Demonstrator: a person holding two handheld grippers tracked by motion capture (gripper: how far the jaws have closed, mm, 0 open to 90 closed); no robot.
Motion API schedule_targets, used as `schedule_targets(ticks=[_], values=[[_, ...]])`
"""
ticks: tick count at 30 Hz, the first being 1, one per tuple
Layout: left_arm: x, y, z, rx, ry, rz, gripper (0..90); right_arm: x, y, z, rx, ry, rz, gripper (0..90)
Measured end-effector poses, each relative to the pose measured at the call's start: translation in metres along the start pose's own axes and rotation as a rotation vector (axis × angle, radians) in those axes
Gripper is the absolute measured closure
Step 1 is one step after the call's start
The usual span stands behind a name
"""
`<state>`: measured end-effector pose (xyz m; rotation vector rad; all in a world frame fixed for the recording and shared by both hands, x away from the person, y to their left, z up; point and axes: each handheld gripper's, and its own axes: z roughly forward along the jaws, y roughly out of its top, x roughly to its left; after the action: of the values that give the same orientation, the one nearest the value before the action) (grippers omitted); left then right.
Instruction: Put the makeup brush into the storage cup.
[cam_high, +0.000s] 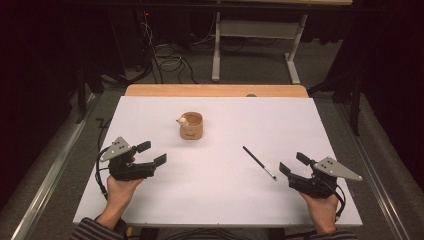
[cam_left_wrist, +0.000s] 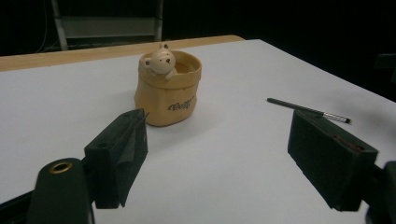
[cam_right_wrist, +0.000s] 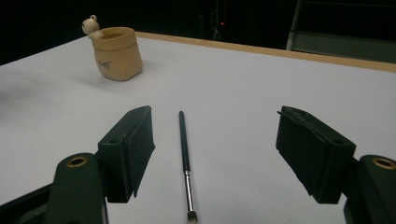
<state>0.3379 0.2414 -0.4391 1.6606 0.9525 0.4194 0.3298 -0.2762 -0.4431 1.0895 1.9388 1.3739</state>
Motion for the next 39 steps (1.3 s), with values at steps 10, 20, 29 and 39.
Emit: schedule_targets(ticks=[10,20,29,39], values=[[-0.0008,-0.0001,0.0010,0.005,-0.003,0.002,21.2,0.0005,-0.0002,0.0009,0.007,0.011,-0.001,28.7],[-0.0008,-0.0002,0.0011,0.007,-0.006,0.001,21.2,0.0006,-0.0001,0.0011,0.009,0.015,0.003,28.5],[-0.0010,-0.0004,0.0013,0.011,-0.009,0.002,21.3,0.0012,0.0003,0.0016,0.007,0.027,0.005,28.0],[-0.0011,-0.0004,0.0016,0.012,-0.007,0.000,21.4,-0.0002,0.0032,-0.0004,-0.021,0.044,0.027,27.5]])
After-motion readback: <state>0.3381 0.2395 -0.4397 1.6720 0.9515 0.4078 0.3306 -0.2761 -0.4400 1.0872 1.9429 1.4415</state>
